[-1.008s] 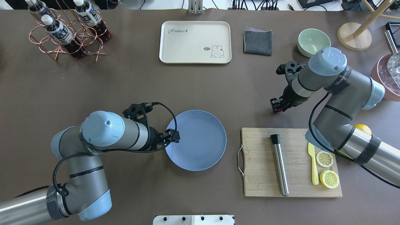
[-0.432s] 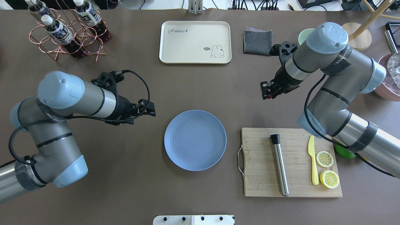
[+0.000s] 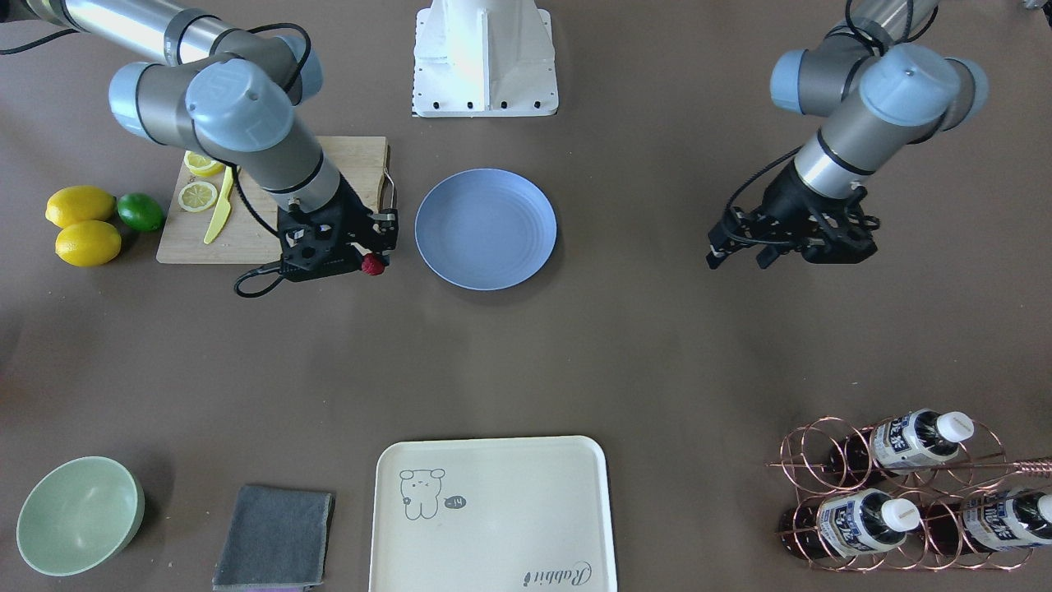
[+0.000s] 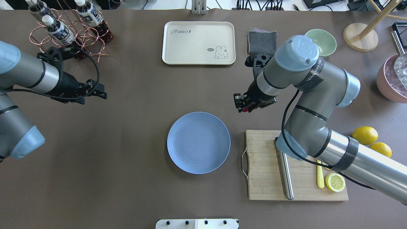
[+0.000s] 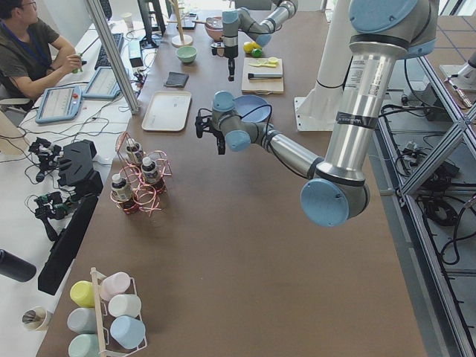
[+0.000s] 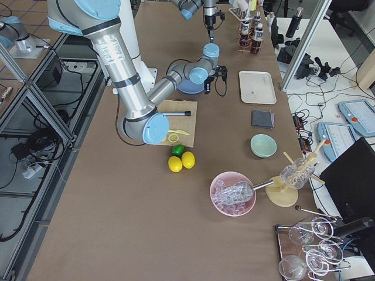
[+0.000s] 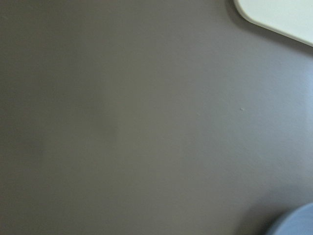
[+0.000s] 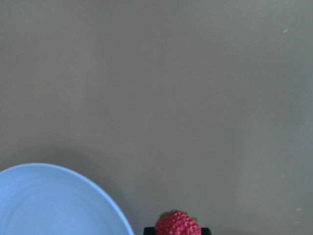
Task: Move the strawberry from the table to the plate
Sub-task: 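Lift the strawberry with the right gripper toward the plate while the left gripper withdraws, then lower the strawberry onto the blue plate and open the right gripper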
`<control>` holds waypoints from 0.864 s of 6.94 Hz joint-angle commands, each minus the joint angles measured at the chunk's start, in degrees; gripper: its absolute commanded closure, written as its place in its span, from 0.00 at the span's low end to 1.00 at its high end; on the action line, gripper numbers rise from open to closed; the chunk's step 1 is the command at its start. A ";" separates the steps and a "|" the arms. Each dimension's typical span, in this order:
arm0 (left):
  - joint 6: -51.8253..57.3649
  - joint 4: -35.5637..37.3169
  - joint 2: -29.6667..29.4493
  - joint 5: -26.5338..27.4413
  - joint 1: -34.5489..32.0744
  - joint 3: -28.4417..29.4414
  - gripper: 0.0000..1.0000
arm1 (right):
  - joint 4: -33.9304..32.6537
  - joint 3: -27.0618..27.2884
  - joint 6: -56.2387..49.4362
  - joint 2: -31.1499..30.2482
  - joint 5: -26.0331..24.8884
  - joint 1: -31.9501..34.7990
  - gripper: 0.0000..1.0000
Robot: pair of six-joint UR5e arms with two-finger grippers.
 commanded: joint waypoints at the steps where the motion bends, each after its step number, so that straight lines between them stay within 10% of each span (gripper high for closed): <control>1: 5.41 -0.28 3.97 -3.08 -5.64 1.35 0.09 | -0.25 -0.50 8.07 4.43 -7.26 -8.19 1.00; 6: 7.27 -0.63 5.13 -4.67 -6.53 0.82 0.09 | 0.27 -5.42 9.42 7.61 -12.92 -14.11 1.00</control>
